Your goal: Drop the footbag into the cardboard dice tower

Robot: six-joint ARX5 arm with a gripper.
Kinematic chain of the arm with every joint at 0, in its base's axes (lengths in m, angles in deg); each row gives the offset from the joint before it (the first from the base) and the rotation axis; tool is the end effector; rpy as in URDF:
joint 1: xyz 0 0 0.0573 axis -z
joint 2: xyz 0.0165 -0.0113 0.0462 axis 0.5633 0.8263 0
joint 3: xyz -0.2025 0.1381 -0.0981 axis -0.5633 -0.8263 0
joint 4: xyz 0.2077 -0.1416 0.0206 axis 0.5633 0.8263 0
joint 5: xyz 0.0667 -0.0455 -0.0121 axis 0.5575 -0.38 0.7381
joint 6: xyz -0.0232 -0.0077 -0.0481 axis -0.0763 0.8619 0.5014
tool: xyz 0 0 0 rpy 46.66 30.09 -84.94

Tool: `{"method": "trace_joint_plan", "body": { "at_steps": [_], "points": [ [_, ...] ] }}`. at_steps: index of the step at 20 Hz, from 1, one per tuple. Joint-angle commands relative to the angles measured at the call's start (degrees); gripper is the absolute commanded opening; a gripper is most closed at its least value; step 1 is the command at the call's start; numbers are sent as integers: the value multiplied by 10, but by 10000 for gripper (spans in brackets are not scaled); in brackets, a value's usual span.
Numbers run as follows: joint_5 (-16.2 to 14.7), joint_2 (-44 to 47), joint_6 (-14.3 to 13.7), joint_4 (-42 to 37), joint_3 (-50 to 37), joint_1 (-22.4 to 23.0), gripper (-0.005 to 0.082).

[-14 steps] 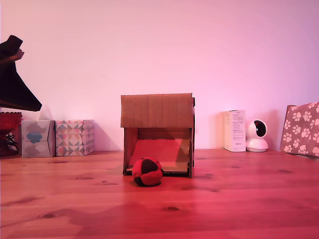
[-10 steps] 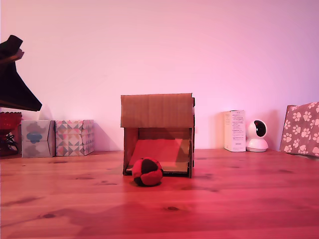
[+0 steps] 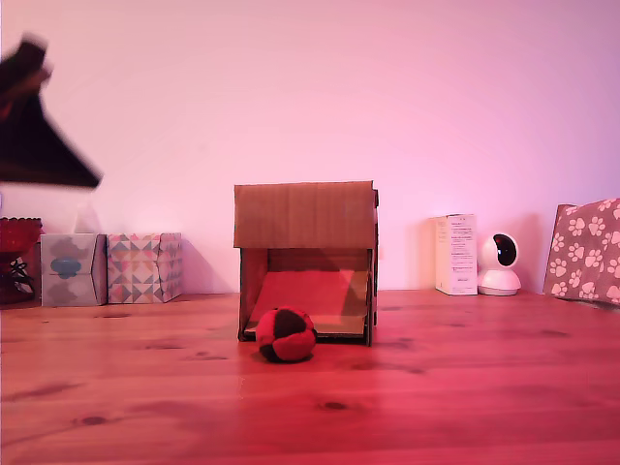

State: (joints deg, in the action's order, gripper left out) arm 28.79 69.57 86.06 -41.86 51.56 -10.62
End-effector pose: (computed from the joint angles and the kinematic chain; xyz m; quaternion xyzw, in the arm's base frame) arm 0.1612 -0.0779 0.2103 -0.0502 0.1820 -0.3002 0.9350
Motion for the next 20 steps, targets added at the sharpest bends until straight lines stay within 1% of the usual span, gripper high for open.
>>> {"method": "trace_joint_plan", "body": {
  "at_steps": [1, 5, 7, 9, 11, 13, 16, 17, 18, 20],
  "points": [
    [-7, 3, 11, -14, 4, 14, -24],
    [-7, 36, 11, -52, 4, 71, -24],
    [-2, 75, 30, -78, 4, 96, -24],
    [1, 120, 32, -115, 4, 116, -24],
    [10, 164, 32, -150, 4, 130, -24],
    [32, 205, 32, -185, 4, 136, -24],
    [33, 255, 31, -229, 5, 136, -24],
    [32, 268, 32, -237, 5, 136, -11],
    [32, 280, 31, -249, 5, 136, 41],
    [32, 307, 30, -268, 11, 136, 176]
  ]
}}
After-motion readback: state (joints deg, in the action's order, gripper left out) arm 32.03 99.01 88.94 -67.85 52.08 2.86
